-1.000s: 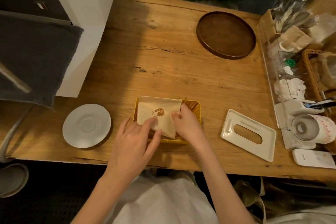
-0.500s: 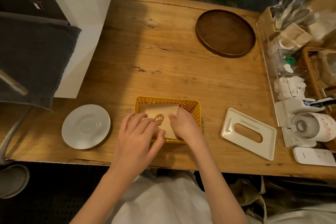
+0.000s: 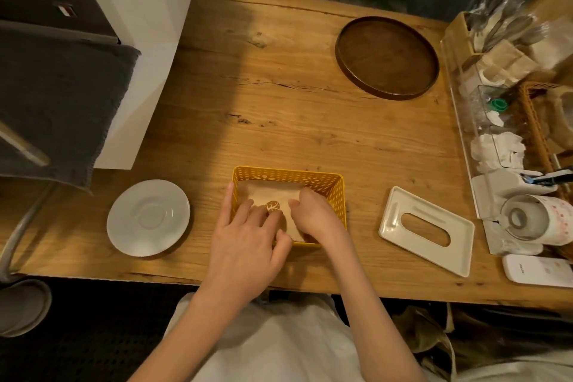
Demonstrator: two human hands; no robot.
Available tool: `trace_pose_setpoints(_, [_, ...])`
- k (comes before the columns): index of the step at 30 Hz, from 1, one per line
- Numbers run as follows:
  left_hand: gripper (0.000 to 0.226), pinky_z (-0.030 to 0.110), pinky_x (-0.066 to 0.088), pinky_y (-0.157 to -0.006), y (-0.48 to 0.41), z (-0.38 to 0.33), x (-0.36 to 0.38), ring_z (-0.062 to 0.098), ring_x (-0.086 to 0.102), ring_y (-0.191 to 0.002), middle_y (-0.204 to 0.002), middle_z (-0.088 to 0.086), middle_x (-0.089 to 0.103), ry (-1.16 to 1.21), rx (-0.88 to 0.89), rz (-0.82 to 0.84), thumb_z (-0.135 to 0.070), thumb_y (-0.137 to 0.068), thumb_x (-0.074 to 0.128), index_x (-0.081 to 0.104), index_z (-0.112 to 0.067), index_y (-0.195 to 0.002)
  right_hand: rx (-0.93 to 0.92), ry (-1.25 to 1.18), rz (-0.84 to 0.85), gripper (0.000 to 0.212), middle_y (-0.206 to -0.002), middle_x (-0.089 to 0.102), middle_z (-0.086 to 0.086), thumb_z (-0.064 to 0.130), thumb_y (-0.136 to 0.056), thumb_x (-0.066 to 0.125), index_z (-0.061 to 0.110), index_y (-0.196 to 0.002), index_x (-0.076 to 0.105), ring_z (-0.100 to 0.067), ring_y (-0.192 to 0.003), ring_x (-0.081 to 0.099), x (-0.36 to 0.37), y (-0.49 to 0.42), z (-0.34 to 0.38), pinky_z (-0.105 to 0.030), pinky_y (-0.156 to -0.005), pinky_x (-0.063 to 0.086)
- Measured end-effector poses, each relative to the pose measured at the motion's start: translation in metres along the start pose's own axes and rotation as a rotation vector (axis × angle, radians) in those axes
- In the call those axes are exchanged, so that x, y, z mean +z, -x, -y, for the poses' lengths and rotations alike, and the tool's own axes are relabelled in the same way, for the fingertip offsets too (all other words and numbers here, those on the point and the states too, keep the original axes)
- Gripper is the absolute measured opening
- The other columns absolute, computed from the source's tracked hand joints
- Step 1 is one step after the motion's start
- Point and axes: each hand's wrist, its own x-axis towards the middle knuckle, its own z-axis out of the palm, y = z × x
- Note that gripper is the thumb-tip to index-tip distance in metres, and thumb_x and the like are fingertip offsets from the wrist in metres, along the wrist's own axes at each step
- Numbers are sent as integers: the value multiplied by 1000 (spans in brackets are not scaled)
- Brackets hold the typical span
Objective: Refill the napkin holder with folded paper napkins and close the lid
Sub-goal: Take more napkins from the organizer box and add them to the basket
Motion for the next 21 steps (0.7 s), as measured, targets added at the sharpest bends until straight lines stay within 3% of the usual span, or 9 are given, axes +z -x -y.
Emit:
trace_pose_setpoints(9, [53, 52, 9, -119, -5, -4, 2, 23, 65, -83, -66, 4, 70, -75, -37, -14, -33, -91, 27, 73, -17, -72, -25, 51, -7, 34, -132, 53, -15, 22, -103, 40, 2, -131, 48, -29, -119, 52, 2, -1, -1, -33, -89, 42])
trace_pose_setpoints(15, [49, 51, 8, -119, -6, -4, 6, 19, 65, -81, -64, 2, 70, -64, -49, -37, -33, -90, 32, 74, -18, -71, -27, 73, -6, 33, -131, 55, -16, 16, -101, 45, 4, -131, 40, -30, -118, 54, 2, 1, -5, -29, -77, 38])
trace_pose_setpoints(18, [48, 53, 11, -118, -6, -4, 6, 20, 65, -82, -63, 1, 70, -64, -46, -43, -33, -90, 33, 74, -18, -70, -30, 52, -14, 34, -129, 55, -16, 16, -100, 46, 4, -132, 38, -31, -117, 55, 3, 1, -6, -30, -78, 40])
trace_pose_setpoints(21, [49, 53, 10, -118, -6, -5, 5, 20, 65, -81, -64, 0, 69, -77, -49, -41, -33, -91, 31, 73, -19, -71, -29, 17, -67, 32, -126, 57, -17, 23, -102, 43, 1, -126, 47, -31, -115, 55, 3, 1, -5, -32, -84, 43])
